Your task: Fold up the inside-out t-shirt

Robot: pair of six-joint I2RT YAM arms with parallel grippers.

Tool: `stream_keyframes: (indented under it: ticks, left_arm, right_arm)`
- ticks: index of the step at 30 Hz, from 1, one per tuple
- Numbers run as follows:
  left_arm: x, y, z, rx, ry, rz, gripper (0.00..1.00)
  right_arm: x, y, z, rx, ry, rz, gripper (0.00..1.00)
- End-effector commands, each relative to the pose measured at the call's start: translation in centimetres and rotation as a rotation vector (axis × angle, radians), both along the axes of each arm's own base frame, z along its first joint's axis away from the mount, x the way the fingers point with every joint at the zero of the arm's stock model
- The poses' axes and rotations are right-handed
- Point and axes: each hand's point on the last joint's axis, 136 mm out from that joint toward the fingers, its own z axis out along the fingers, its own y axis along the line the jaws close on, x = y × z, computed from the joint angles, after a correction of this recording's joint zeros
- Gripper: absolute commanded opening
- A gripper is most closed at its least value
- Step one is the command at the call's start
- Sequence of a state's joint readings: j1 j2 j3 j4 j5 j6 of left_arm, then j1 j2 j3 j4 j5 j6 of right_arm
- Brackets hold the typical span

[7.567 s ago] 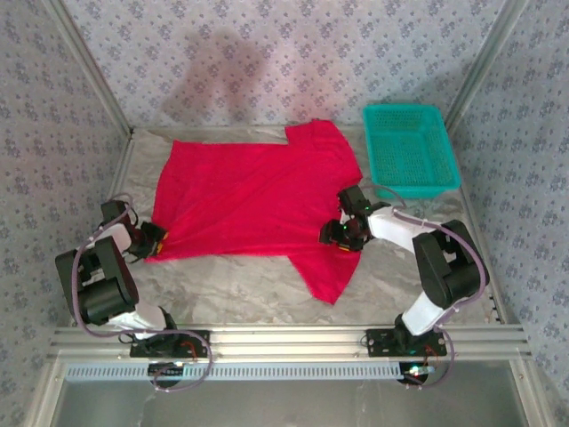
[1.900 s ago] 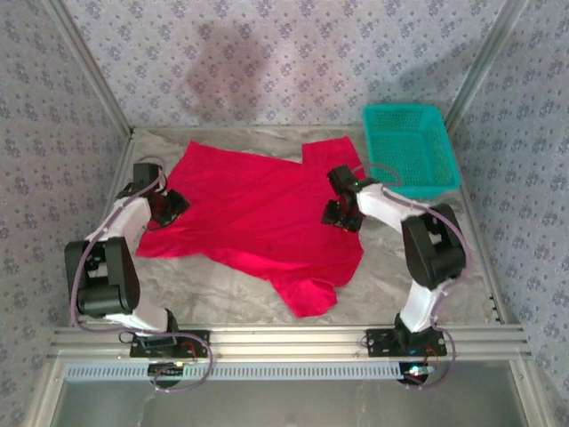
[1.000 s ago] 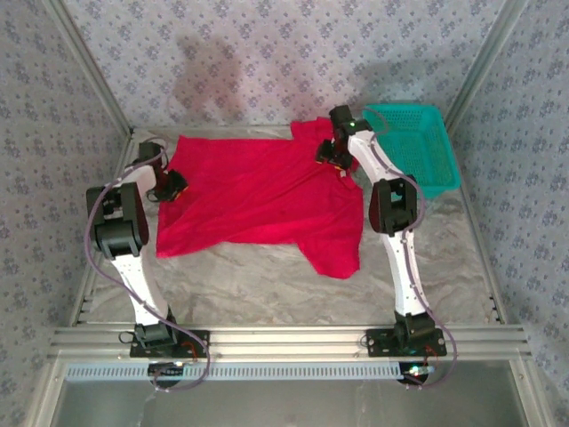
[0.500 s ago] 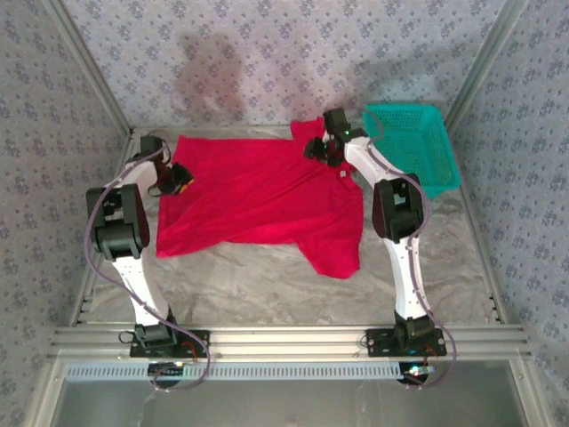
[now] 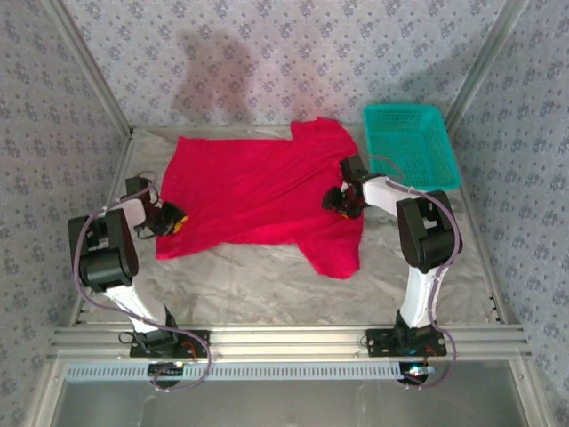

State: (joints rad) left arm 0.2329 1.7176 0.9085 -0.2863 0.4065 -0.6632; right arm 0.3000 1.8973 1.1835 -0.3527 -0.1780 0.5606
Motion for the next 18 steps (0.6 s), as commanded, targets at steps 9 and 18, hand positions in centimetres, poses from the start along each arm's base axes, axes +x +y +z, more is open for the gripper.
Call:
stream_keyframes:
  ticks: [9,18]
  left_arm:
    - [-4.4,-0.1,0.4,0.006,0.035,0.045,0.29]
    - [-3.6,0.1,5.1,0.083,-0.044,0.015,0.32]
  right_arm:
    - [-12.3,-3.9,-0.4,-0.031,0.141,-0.086,0.61]
    - [-9.4,-2.3,6.9,0.014,-0.059,-0.048,0.64]
